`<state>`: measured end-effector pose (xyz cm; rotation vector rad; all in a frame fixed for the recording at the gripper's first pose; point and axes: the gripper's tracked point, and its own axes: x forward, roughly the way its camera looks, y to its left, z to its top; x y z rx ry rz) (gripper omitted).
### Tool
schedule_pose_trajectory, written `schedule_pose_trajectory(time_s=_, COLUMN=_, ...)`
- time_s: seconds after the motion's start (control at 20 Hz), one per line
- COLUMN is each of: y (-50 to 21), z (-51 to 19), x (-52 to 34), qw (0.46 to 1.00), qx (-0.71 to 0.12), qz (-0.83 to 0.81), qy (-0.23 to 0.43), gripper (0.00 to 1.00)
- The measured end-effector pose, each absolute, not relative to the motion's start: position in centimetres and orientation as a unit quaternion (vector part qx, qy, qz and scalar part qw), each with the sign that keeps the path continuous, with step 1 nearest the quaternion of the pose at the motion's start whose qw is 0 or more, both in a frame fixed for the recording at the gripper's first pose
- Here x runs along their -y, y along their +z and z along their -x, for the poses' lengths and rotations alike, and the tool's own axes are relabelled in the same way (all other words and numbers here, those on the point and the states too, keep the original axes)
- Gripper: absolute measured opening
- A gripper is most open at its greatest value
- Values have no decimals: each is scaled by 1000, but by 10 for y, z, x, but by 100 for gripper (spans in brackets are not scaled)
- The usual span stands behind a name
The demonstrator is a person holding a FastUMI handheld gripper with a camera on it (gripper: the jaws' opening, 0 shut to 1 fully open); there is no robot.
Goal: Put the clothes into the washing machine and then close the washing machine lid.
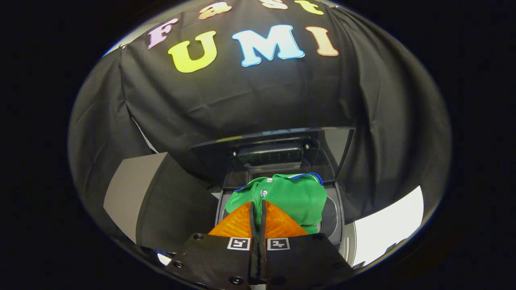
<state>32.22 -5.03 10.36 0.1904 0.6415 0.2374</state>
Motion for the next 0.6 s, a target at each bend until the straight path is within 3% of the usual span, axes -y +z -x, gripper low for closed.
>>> schedule_pose_trajectory(time_s=0.6, y=-18, z=-344, x=56, qw=924, qx=-364, qz=-54, qy=108, gripper=2)
